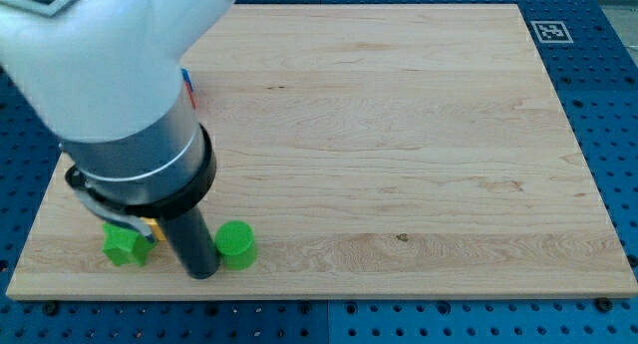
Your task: Push green star along with yellow heart closer to the green circle
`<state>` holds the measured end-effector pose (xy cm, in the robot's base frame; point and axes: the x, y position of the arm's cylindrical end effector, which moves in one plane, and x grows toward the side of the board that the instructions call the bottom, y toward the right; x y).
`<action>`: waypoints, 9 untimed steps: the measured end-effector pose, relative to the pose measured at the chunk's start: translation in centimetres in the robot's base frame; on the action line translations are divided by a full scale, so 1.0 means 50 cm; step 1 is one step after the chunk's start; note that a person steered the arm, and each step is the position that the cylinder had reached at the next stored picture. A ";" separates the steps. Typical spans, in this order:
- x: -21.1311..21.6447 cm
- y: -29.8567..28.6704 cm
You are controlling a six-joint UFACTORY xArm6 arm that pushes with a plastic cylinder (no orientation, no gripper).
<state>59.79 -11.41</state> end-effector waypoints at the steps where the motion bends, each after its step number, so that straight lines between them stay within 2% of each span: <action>1: -0.021 -0.006; 3: 0.040 -0.101; 5: 0.031 -0.250; 6: 0.028 -0.245; 7: -0.034 -0.224; 8: -0.075 -0.175; 9: -0.075 -0.124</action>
<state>56.05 -17.60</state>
